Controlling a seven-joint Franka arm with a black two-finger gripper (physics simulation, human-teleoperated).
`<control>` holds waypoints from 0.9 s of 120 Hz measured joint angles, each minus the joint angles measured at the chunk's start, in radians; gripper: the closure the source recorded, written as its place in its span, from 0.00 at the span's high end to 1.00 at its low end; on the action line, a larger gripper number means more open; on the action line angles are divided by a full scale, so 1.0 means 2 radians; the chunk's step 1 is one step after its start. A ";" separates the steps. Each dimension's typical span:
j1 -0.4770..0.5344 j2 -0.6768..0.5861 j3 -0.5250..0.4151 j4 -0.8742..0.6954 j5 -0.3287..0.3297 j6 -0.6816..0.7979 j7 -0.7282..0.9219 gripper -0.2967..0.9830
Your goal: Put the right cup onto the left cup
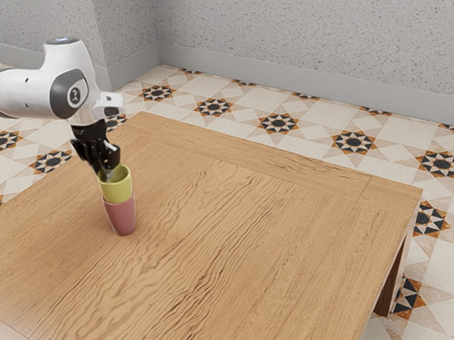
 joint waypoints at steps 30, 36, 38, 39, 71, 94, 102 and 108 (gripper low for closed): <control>0.000 -0.024 0.000 -0.003 -0.003 -0.004 0.001 0.65; 0.000 -0.036 0.000 -0.007 -0.003 -0.009 0.002 0.67; -0.001 -0.041 0.000 -0.009 -0.003 -0.011 0.002 0.68; -0.001 -0.043 0.000 -0.009 -0.003 -0.012 0.002 0.68; -0.025 -0.086 -0.008 0.009 -0.003 -0.081 0.003 0.74; -0.050 -0.052 -0.037 0.096 -0.003 -0.128 0.003 0.76; -0.057 -0.038 -0.045 0.123 -0.003 -0.142 0.003 0.76; -0.057 -0.024 -0.050 0.150 -0.003 -0.154 0.003 0.76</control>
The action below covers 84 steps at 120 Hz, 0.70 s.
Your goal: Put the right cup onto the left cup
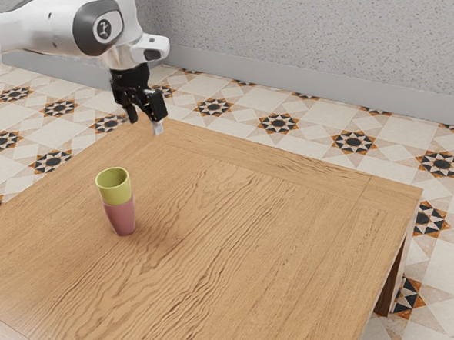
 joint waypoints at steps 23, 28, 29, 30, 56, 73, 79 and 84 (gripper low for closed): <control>0.002 0.022 -0.014 0.067 0.001 -0.038 -0.004 0.77; 0.002 0.019 -0.014 0.071 0.003 -0.045 -0.005 0.77; 0.002 0.019 -0.014 0.071 0.003 -0.046 -0.005 0.77; 0.002 0.018 -0.014 0.072 0.003 -0.048 -0.005 0.77; 0.002 0.003 -0.015 0.073 0.006 -0.070 -0.008 0.77; 0.002 0.003 -0.014 0.073 0.006 -0.076 -0.009 0.77; 0.002 0.003 -0.014 0.073 0.006 -0.077 -0.009 0.77; 0.002 0.003 -0.014 0.073 0.006 -0.078 -0.009 0.77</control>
